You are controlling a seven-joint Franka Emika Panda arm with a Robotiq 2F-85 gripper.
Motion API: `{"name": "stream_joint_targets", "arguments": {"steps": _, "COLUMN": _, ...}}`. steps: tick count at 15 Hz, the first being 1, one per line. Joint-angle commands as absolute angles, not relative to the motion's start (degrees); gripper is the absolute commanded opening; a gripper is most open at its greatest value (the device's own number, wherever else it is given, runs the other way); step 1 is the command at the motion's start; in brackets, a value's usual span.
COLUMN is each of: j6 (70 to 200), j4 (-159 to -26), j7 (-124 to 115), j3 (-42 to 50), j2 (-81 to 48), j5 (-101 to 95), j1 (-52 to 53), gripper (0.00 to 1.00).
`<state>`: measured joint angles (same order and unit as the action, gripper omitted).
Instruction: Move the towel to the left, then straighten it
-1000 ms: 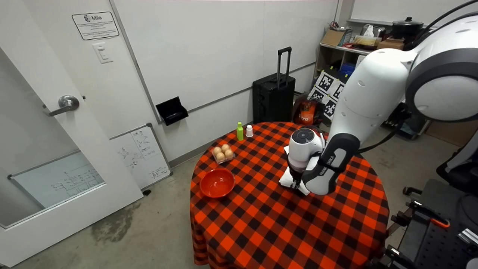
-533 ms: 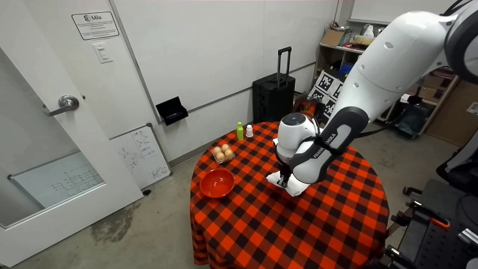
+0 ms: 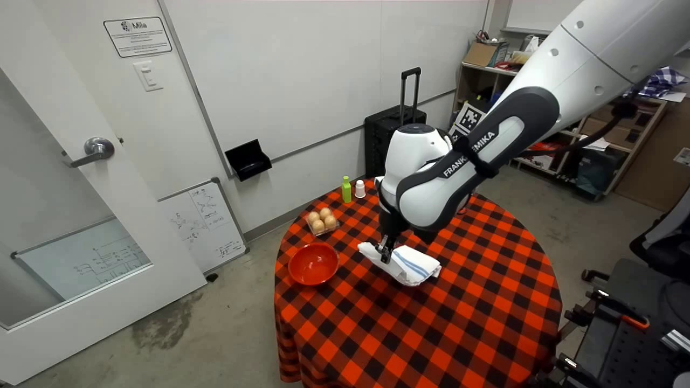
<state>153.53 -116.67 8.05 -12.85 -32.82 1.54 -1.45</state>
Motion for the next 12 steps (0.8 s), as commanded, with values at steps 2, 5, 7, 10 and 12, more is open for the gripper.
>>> {"name": "stream_joint_targets", "arguments": {"steps": 2, "j6": 149.0, "j4": -115.8, "j7": 12.4, "j3": -15.7, "j2": -29.9, "j5": 7.8, "j1": -3.6, "gripper": 0.01}}
{"name": "stream_joint_targets", "arguments": {"steps": 5, "j6": 146.7, "j4": -114.6, "j7": 13.8, "j3": -15.7, "j2": -29.6, "j5": 10.3, "j1": -4.0, "gripper": 0.01}}
{"name": "stream_joint_targets", "arguments": {"steps": 7, "j6": 144.7, "j4": -113.0, "j7": 14.1, "j3": -15.4, "j2": -29.5, "j5": 12.0, "j1": -4.4, "gripper": 0.01}}
{"name": "stream_joint_targets", "arguments": {"steps": 10, "j6": 143.0, "j4": -112.1, "j7": 14.0, "j3": -15.0, "j2": -28.4, "j5": 12.7, "j1": -3.9, "gripper": 0.01}}
{"name": "stream_joint_targets", "arguments": {"steps": 12, "j6": 142.1, "j4": -112.3, "j7": 13.8, "j3": -15.3, "j2": -26.9, "j5": 13.0, "j1": -3.1, "gripper": 0.01}}
